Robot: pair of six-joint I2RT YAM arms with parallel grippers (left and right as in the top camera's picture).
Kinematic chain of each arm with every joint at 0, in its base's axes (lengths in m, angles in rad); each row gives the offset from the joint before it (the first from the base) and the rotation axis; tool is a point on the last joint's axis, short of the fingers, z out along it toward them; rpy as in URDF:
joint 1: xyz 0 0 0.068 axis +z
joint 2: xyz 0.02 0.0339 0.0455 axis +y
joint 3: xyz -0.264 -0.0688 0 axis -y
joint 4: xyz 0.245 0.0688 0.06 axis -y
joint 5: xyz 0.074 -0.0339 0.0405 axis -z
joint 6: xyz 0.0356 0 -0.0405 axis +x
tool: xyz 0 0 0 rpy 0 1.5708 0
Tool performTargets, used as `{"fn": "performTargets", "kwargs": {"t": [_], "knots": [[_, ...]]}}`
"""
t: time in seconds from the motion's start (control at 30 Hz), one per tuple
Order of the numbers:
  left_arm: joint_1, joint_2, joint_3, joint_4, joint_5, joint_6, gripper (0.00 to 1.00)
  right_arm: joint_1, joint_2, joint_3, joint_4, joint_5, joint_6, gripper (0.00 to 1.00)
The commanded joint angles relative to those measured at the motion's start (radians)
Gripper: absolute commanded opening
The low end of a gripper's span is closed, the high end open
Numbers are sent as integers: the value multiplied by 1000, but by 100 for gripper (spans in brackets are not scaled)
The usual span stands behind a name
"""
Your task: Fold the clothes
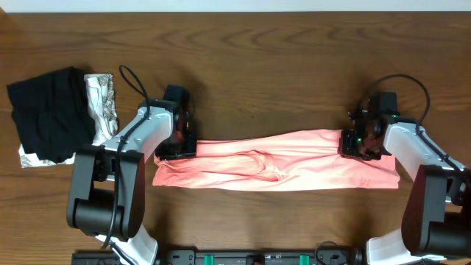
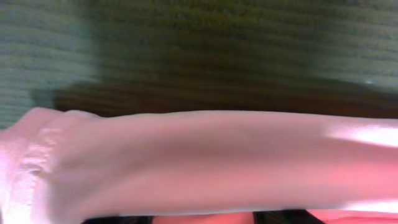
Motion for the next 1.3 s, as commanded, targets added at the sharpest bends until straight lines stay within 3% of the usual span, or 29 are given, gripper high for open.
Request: {"fn": "performTargets", "kwargs": {"t": [0.0,0.23,0.5,0.67,0.9,1.27], "knots": [[6,11,16,11,-61,-6,55,-27,34,-32,2,99,-10,30],[6,-101,51,11,-62,-5,59,-27,34,-32,-4,100,-9,31],[14,-257,51,-37,-140,-6,71,-27,34,-32,-3,100,-10,31],[77,-253,36,-75,-124,-6,78,-27,34,-32,-3,100,-10,31],[178,-245,-20,-63,32,-6,82,-27,34,-32,-2,100,-10,31],[187,-137,-66,-47,113,10,85,-27,34,-32,-5,100,-10,32]]}}
